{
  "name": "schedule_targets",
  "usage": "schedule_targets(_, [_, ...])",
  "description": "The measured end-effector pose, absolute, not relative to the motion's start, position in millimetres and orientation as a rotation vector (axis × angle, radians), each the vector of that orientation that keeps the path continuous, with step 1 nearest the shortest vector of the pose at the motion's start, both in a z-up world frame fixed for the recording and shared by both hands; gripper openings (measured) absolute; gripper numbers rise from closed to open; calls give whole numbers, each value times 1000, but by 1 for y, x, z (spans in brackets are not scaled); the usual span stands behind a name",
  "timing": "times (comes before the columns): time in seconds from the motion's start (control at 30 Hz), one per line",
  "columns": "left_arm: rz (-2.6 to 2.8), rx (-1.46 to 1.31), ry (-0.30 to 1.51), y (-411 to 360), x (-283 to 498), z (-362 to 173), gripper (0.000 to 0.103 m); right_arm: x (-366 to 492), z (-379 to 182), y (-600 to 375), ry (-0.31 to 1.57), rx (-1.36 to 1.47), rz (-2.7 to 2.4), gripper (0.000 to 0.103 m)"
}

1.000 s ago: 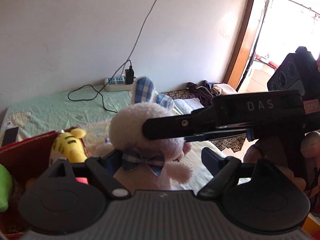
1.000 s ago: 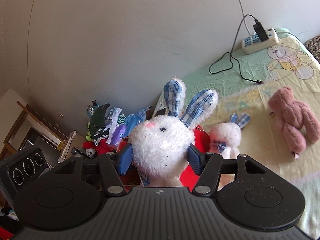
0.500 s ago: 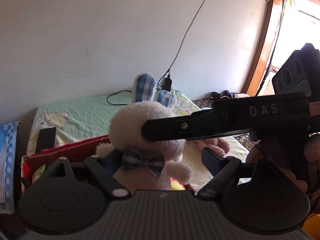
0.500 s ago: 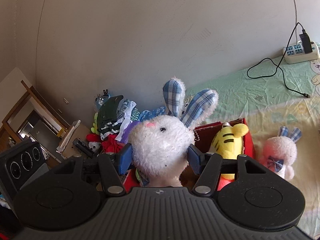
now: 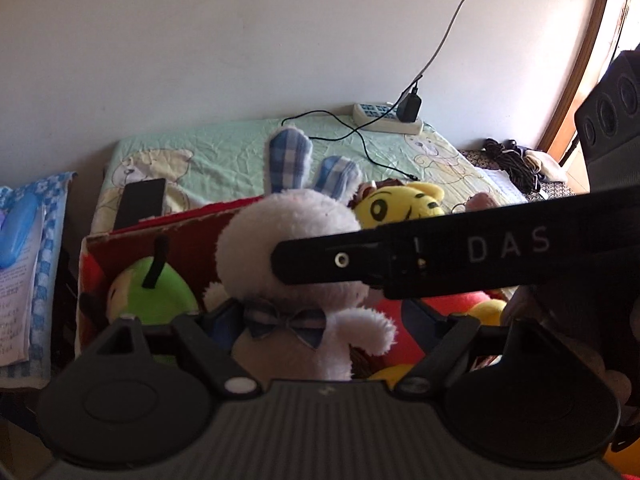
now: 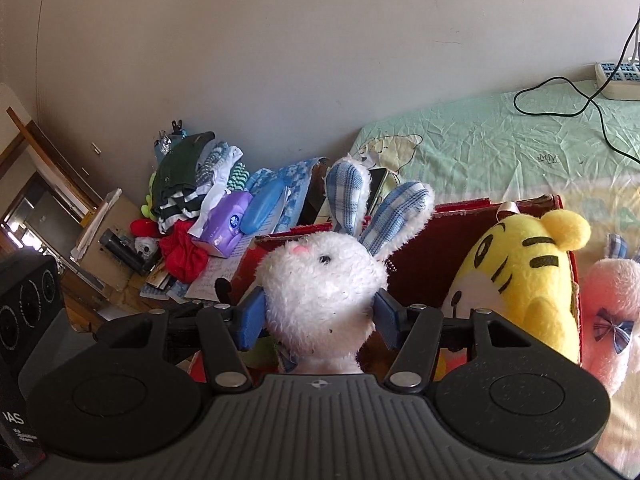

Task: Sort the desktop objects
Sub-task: 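Lift the white bunny with the right gripper and carry it over the red box, then lower the white bunny into the red box and open the right gripper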

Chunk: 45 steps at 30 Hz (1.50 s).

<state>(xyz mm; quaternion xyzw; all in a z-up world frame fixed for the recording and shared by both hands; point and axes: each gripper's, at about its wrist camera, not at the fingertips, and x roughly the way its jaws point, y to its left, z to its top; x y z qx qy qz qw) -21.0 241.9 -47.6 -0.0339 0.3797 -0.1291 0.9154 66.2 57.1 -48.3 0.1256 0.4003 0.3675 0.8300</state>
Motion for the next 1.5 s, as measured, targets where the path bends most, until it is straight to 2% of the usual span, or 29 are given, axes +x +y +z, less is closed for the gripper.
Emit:
schedule_targets(0.63, [-244, -79, 821, 258, -23, -58, 83, 98, -80, 113, 964, 39, 786, 60])
schedule_targets(0.87, [-264, -107, 827, 257, -17, -59, 87, 102, -80, 108, 987, 100, 772, 66])
schedule_targets(1.5, [-306, -93, 799, 250, -30, -48, 88, 106, -77, 89, 1049, 313, 765, 65])
